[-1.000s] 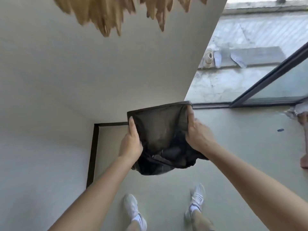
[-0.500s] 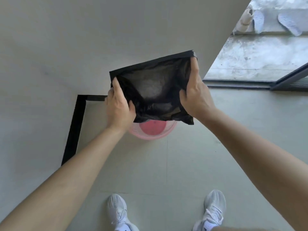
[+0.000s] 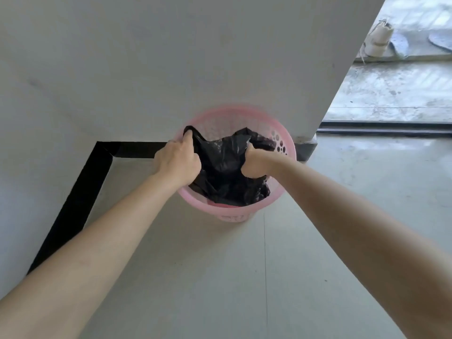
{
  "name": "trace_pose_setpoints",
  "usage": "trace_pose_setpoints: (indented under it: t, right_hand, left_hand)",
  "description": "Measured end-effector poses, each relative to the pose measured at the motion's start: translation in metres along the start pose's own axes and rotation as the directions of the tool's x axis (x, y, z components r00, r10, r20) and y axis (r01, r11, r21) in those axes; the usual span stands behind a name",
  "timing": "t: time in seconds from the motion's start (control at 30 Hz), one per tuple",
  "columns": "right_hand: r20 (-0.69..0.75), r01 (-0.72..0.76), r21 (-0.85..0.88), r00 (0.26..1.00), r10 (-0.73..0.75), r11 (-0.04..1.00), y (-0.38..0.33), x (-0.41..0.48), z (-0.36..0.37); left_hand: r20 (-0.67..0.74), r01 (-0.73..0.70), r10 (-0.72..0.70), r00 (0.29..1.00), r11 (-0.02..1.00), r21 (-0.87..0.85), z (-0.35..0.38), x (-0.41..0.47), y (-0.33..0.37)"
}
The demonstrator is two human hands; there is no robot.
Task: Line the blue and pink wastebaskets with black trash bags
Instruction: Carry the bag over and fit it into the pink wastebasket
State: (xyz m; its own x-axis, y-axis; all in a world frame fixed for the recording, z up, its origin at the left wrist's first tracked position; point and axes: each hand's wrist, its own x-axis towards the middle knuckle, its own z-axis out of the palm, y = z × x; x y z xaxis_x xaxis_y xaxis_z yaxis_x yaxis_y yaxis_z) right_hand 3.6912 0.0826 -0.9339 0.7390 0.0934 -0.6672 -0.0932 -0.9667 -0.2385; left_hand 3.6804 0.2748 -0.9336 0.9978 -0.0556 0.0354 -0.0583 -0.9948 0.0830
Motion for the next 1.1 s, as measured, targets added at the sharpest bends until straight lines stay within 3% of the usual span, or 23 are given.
trace_pose_setpoints:
  t: [0.13, 0.27, 0.4, 0.47, 0.5, 0.57, 0.63, 0.73, 0.9, 1.1]
  right_hand:
    - [0.042, 0.092, -0.225, 0.995, -0.085, 0.970, 0.012, 0.009, 0.013]
    - [-0.091, 0.137, -0.040, 0.986, -0.141, 0.990, 0.033, -0.017, 0.013]
    - [-0.351, 0.118, -0.130, 0.923, -0.157, 0.984, 0.059, -0.036, 0.001]
    - [-0.557, 0.137, -0.036, 0.820, -0.133, 0.990, 0.073, -0.034, -0.006]
    - [-0.671, 0.139, -0.008, 0.734, -0.109, 0.990, 0.082, -0.032, -0.010]
    - [-0.826, 0.110, -0.055, 0.553, -0.108, 0.992, 0.098, -0.034, -0.018]
    - [-0.853, 0.072, -0.168, 0.490, -0.182, 0.983, 0.112, -0.040, -0.019]
    - [-0.827, 0.029, -0.270, 0.506, -0.248, 0.962, 0.125, -0.046, -0.013]
    - [-0.761, 0.047, -0.357, 0.564, -0.320, 0.933, 0.131, -0.042, -0.010]
    - [-0.771, 0.004, -0.338, 0.572, -0.279, 0.941, 0.119, -0.029, -0.017]
  left_hand:
    - [-0.219, -0.083, 0.068, 0.973, 0.995, -0.057, 0.018, -0.001, 0.000]
    - [-0.191, -0.075, 0.060, 0.980, 0.995, -0.072, 0.018, -0.020, 0.009]
    - [-0.022, -0.031, 0.031, 0.999, 0.999, -0.034, 0.014, -0.013, 0.021]
    - [0.025, -0.055, 0.055, 0.998, 0.998, 0.015, 0.016, -0.008, 0.024]
    - [0.022, -0.075, 0.074, 0.997, 0.996, 0.041, 0.016, -0.006, 0.025]
    - [-0.078, -0.085, 0.089, 0.993, 0.995, 0.056, 0.013, -0.007, 0.025]
    - [-0.222, -0.083, 0.093, 0.971, 0.995, 0.054, 0.006, -0.013, 0.030]
    - [-0.303, -0.055, 0.055, 0.951, 0.998, 0.010, -0.006, -0.018, 0.039]
    - [-0.272, -0.046, -0.014, 0.962, 0.976, -0.213, -0.004, 0.000, 0.031]
    - [-0.178, 0.039, -0.074, 0.981, 0.980, -0.194, 0.003, 0.018, 0.025]
